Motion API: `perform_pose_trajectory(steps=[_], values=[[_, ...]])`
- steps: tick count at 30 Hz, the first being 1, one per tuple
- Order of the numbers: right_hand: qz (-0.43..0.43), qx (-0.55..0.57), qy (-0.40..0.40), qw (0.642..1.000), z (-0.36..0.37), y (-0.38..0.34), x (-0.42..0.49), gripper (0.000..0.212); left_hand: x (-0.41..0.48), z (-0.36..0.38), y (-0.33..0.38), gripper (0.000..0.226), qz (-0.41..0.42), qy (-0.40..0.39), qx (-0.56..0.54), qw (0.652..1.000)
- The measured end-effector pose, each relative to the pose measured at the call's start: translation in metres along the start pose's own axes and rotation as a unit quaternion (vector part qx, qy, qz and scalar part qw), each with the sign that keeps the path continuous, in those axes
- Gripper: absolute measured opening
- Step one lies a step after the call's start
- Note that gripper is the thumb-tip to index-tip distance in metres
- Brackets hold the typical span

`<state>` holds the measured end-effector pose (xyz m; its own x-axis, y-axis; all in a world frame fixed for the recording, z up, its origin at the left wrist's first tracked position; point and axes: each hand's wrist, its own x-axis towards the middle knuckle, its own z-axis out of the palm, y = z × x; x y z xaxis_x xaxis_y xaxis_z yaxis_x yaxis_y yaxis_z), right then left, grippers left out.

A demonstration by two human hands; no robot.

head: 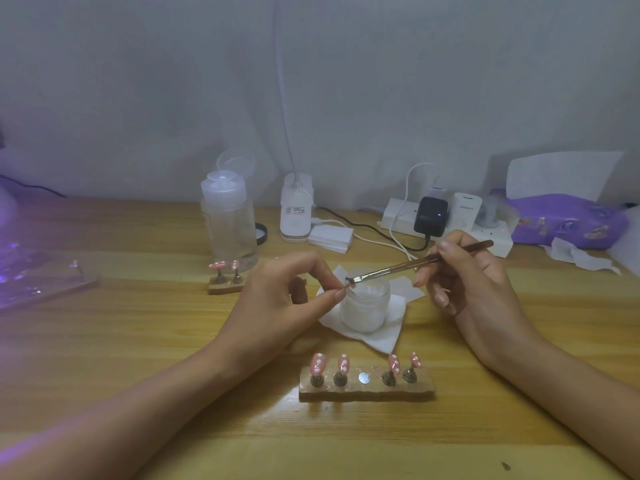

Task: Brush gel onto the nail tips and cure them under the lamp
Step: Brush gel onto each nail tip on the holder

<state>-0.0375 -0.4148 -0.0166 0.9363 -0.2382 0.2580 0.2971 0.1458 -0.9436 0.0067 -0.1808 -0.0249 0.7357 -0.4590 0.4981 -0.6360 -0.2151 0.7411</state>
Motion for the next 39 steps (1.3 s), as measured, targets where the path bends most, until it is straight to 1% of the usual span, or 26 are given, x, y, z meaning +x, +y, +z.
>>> perform_pose_trajectory(steps=[3, 5, 7, 9, 11, 15, 19, 22, 24, 26, 28, 30, 34, 37, 39], values=[[0.005, 0.002, 0.027, 1.0, -0.0014, 0.0012, 0.0012, 0.024, -0.0001, 0.0003, 0.0012, 0.013, -0.007, -0.001, 0.0, 1.0], [-0.005, 0.01, 0.018, 1.0, -0.0006, -0.0007, 0.0006, 0.021, 0.0003, 0.0006, 0.0017, 0.013, -0.013, -0.002, -0.006, 1.0], [-0.007, -0.007, 0.001, 1.0, 0.0006, -0.001, -0.0003, 0.021, 0.0003, 0.0007, 0.0017, 0.013, -0.017, -0.002, -0.011, 1.0], [0.003, -0.016, 0.018, 1.0, 0.0001, 0.0003, 0.0006, 0.029, 0.0007, 0.0004, 0.0017, 0.013, -0.023, -0.002, -0.014, 1.0], [0.005, 0.0, 0.038, 0.999, -0.0011, 0.0006, 0.0014, 0.033, 0.0009, 0.0007, 0.0023, 0.012, -0.028, -0.003, -0.019, 0.999], [-0.005, -0.005, 0.006, 1.0, 0.001, -0.0002, -0.0005, 0.019, 0.0016, 0.0013, 0.0028, 0.015, -0.037, 0.001, -0.023, 0.999], [0.004, 0.0, 0.035, 0.999, -0.0018, 0.0004, 0.0009, 0.025, 0.0019, 0.0012, 0.0023, 0.012, -0.036, -0.004, -0.026, 0.999], [-0.004, -0.009, 0.007, 1.0, 0.0001, -0.0018, -0.0008, 0.021, 0.0021, 0.0009, 0.0023, 0.011, -0.032, -0.007, -0.024, 0.999], [0.004, -0.025, 0.015, 1.0, -0.0005, -0.0008, -0.0008, 0.022, 0.002, 0.001, 0.0021, 0.011, -0.036, -0.007, -0.022, 0.999], [0.006, -0.002, 0.034, 0.999, -0.0018, -0.0006, 0.0004, 0.025, 0.0019, 0.0009, 0.0018, 0.011, -0.037, -0.006, -0.024, 0.999], [0.003, 0.021, 0.022, 1.0, -0.0023, -0.0015, 0.0004, 0.02, 0.0019, 0.0011, 0.0019, 0.011, -0.035, -0.009, -0.024, 0.999], [0.007, 0.012, 0.001, 1.0, -0.002, -0.0004, -0.0005, 0.017, 0.0021, 0.001, 0.0017, 0.011, -0.033, -0.008, -0.021, 0.999], [0.009, 0.017, 0.027, 0.999, -0.0032, 0.001, 0.0007, 0.019, 0.0021, 0.0013, 0.0016, 0.01, -0.03, -0.009, -0.016, 0.999], [-0.003, 0.011, 0.004, 1.0, -0.0019, -0.0001, -0.0002, 0.017, 0.0019, 0.0017, 0.0011, 0.011, -0.029, -0.007, -0.015, 0.999], [0.002, -0.008, 0.009, 1.0, -0.0023, 0.0013, -0.0001, 0.02, 0.002, 0.0018, 0.0005, 0.011, -0.029, -0.006, -0.014, 0.999]])
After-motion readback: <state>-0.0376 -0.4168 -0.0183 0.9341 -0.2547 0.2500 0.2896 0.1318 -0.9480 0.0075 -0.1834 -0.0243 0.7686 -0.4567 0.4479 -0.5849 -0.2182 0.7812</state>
